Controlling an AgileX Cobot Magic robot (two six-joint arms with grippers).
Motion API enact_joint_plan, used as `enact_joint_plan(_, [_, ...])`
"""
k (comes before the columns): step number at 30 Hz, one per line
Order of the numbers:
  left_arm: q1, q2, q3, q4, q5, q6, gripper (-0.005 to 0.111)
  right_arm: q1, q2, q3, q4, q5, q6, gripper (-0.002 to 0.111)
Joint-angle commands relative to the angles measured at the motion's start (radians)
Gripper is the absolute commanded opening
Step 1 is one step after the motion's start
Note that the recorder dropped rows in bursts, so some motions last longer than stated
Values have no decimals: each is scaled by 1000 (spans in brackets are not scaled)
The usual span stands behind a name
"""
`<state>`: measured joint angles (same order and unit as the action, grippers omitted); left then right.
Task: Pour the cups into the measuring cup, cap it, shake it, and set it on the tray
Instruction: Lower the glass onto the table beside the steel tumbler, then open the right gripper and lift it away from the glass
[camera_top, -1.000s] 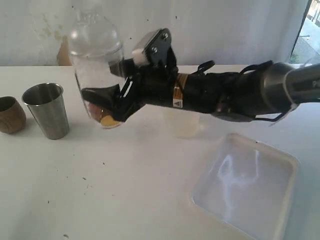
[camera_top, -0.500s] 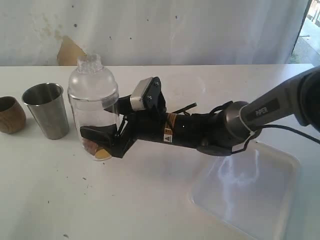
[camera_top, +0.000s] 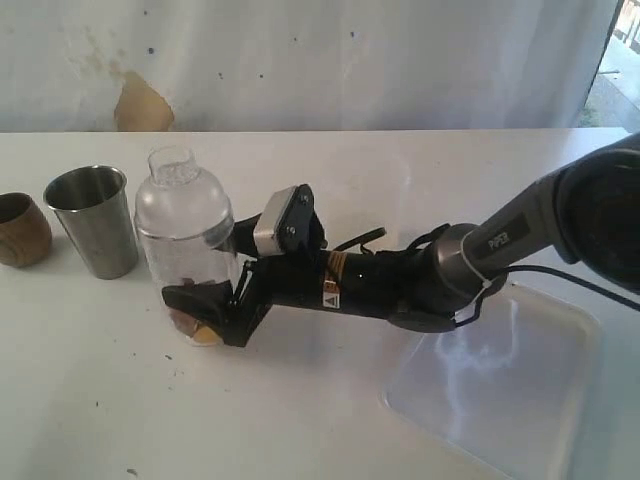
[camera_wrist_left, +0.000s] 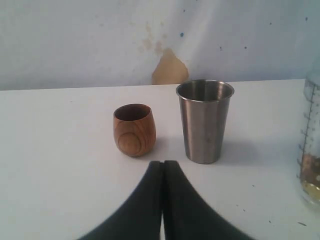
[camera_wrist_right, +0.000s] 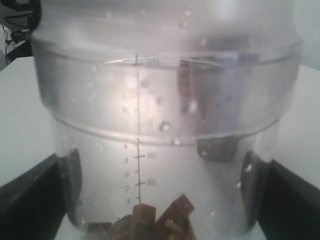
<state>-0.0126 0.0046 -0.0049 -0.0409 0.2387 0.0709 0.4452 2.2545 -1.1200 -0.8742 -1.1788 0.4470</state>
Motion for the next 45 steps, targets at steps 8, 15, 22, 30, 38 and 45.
enact_joint_plan(8, [0,-5,5,0,-5,-2,0,3,22,-8,28,-42,-25,0])
enact_joint_plan(15, [0,-5,5,0,-5,-2,0,3,22,-8,25,-42,-25,43])
enact_joint_plan(22, [0,-5,5,0,-5,-2,0,3,12,-8,25,-42,5,96])
enact_joint_plan(30, [0,-5,5,0,-5,-2,0,3,-29,-8,25,-42,3,96])
enact_joint_plan(38, [0,-5,5,0,-5,-2,0,3,-80,-8,25,-42,3,96])
enact_joint_plan(45, [0,-5,5,0,-5,-2,0,3,-146,-8,25,-42,25,96])
